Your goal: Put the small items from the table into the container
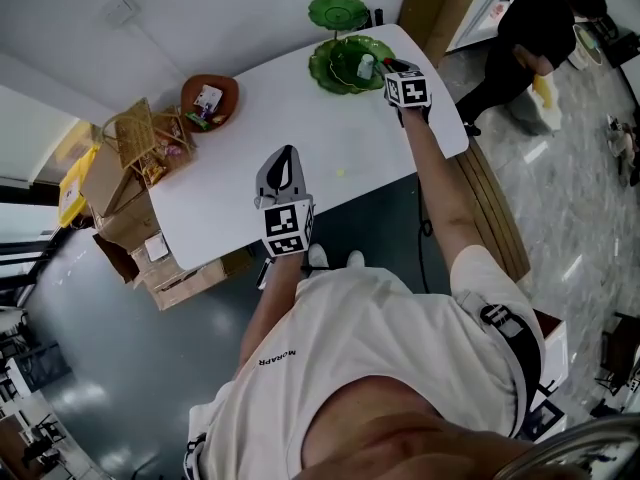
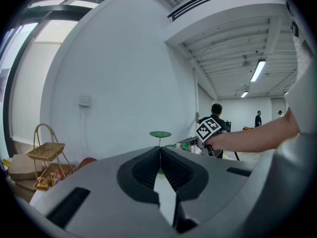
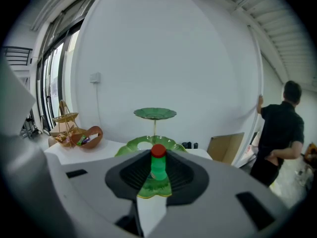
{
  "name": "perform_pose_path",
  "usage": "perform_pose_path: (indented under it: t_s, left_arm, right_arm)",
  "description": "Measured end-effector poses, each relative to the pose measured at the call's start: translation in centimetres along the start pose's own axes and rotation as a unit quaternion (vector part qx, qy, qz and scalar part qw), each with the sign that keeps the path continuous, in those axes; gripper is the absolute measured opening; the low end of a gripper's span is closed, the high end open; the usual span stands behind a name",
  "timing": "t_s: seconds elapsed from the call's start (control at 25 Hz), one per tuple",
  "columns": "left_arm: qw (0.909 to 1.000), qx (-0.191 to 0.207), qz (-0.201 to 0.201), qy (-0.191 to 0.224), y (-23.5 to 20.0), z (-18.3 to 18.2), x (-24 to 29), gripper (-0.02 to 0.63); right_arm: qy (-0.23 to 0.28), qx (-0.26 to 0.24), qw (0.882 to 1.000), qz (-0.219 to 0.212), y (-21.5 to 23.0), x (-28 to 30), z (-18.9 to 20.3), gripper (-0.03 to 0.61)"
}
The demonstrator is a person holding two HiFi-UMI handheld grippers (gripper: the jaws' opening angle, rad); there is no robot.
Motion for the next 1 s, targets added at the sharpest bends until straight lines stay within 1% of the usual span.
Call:
perform_pose_path:
  t_s: [0.32,0.48,0.68,0.72,0.8,1.0]
  left_arm:
    - [1.0000,0.002,-0.003,-0.003,0.0,-0.1,0.3,0.005]
    - [1.0000,0.002,-0.003,-0.004,0.1,0.0,0.5,0.006]
    - [1.0000,0.003,-0.004,-0.002,-0.2,-0.2,0.7,0.006]
    - [1.0000,0.002,-0.005,-0.002,-0.3,-0.2,0.6,0.006]
    - [1.0000,0.000,-0.006,-0.003,-0.4,-0.1,0.6,0.006]
    - [1.0000,-0.001,-0.003,-0.003,-0.4,0.0,0.7,0.006]
  right_arm:
    - [-0.017,-0.008,1.000,-0.007,-0.5,2.0,0.5,0.097]
    - [-0.020,0.013,1.000,-0.013,-0.3,3.0,0.4,0.098]
    - [-0.022,0.027,0.999,-0.018,-0.3,3.4,0.0,0.100]
    - [-0.022,0.034,0.999,-0.021,-0.3,3.4,-0.1,0.103]
    - [-0.020,0.040,0.999,-0.024,-0.2,3.2,-0.1,0.146]
    - [-0.012,0.041,0.999,-0.016,0.3,2.8,-0.1,0.149]
Point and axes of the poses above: the fingertips, and each gripper's own axes: x forward along the fingers, y to its right, z out of its underside, the point moved 8 cm from there along -x, backward along the fingers, and after that the axes turned 15 degrees about z, right-handed, at the moved point
